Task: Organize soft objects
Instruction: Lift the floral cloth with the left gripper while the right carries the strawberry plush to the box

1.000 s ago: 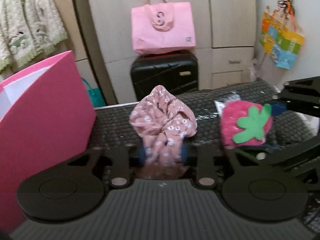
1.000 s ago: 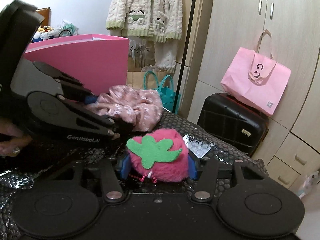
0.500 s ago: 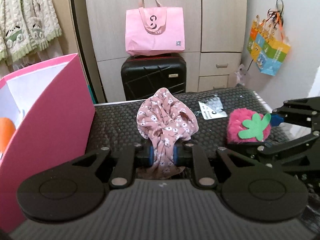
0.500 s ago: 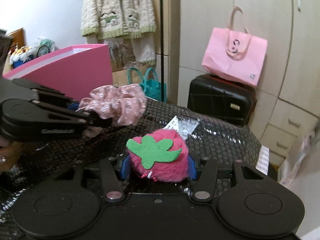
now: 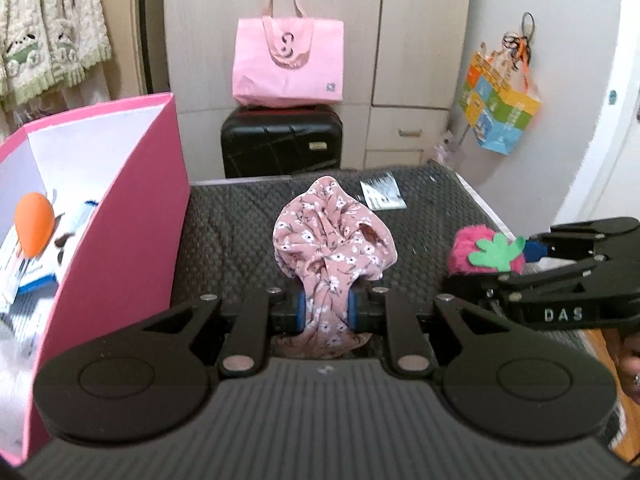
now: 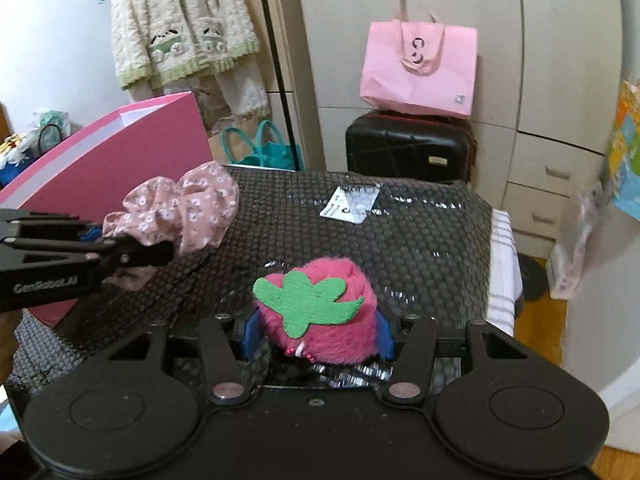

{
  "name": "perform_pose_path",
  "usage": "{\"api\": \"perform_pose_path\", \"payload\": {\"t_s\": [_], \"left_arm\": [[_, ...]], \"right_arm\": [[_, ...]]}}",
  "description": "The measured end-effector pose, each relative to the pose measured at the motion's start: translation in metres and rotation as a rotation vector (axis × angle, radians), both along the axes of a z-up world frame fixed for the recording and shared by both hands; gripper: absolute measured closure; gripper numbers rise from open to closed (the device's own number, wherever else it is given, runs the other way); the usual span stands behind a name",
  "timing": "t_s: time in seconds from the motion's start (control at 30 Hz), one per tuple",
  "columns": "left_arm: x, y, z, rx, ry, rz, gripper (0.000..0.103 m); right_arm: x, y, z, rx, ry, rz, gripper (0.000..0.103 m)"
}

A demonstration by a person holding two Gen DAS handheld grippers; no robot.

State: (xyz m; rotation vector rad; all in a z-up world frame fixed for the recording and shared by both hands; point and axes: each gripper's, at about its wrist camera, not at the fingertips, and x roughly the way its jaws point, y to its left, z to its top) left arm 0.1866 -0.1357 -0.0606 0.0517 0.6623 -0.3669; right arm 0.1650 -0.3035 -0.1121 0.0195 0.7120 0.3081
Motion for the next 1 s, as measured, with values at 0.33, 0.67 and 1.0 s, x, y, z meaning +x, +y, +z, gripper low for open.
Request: {"api": "perform_pose_path", "payload": {"t_s": [0.33, 0.67, 1.0], "left_arm": [[-0.042, 0.025, 0.031, -0.029, -0.016, -0.135, 0.084], [-0.073, 0.062, 0.036, -0.068, 0.013, -0.184, 0.084], [-0.100, 0.111, 0.043, -0.124, 0.083, -0.271, 0.084]], "right_arm": [[-0.042, 0.016, 0.009, 0.036, 0.014, -0.059, 0.044], [-0.081, 0.042, 0.015, 0.089, 0.011, -0.061, 0.044], [-0.117, 0.080, 0.042, 0.130, 0.018, 0.065, 0.044]]}}
